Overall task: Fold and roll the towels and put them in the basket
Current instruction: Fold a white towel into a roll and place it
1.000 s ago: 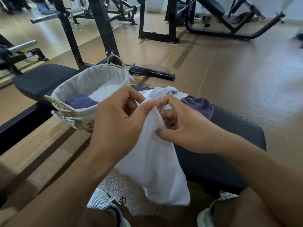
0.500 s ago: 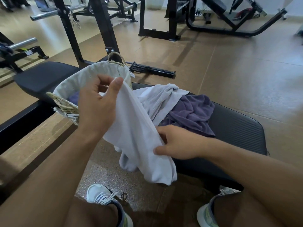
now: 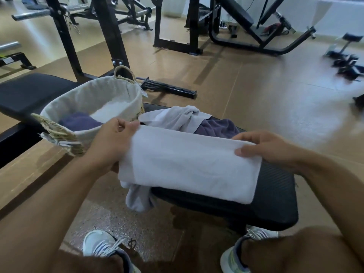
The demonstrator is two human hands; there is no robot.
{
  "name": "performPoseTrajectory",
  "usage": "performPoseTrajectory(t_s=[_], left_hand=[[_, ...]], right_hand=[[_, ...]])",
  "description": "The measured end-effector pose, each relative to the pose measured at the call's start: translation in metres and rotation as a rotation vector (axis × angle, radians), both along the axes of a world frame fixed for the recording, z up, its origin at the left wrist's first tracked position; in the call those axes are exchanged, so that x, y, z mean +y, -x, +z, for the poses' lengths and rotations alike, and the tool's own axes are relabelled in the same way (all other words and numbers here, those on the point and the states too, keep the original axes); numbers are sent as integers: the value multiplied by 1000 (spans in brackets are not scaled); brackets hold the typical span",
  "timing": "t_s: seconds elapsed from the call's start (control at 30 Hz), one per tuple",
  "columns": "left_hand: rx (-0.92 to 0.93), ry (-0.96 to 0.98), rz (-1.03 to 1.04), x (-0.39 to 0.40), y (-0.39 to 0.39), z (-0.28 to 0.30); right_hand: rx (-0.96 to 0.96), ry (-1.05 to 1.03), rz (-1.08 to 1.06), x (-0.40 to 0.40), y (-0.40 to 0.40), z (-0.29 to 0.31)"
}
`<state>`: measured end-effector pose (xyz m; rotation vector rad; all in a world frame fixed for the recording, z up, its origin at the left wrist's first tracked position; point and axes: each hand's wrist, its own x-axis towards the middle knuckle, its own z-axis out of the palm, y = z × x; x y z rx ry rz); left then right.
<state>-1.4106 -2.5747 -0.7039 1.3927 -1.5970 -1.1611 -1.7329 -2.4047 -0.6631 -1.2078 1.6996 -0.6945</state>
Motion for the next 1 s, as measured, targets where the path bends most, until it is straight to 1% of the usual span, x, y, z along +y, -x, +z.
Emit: performPoseTrajectory(t_s=[0.07, 0.1, 0.13, 0.2, 0.27, 0.47, 0.53, 0.6, 0.7, 0.83, 1.0], left_hand=[[-145, 13, -48, -4, 4, -9], [-184, 25, -57, -6, 5, -11], [-181, 20, -63, -8, 5, -13], [-129, -14, -73, -10, 7, -16], [-114, -41, -71, -12, 7, -18], [-43, -63, -64, -12, 1, -20], [27, -72, -81, -8, 1, -17], [100, -87, -104, -4, 2, -13], [138, -93, -115, -1, -1, -10], [143, -81, -128, 1, -4, -6], [132, -96, -156, 2, -8, 2]], right_hand=[[-4, 36, -105, 0, 11, -9], [-15, 70, -169, 0, 13, -13], [-18, 113, -222, -2, 15, -16], [-9, 184, -280, -4, 16, -21], [-20, 198, -298, -6, 16, -24], [-100, 61, -213, 2, 18, -16], [-123, 2, -184, 4, 21, -14], [-127, -45, -155, 6, 24, -14], [-101, -71, -160, 6, 24, -14], [-70, -34, -239, 5, 25, -14], [-30, 75, -315, 4, 27, -14]])
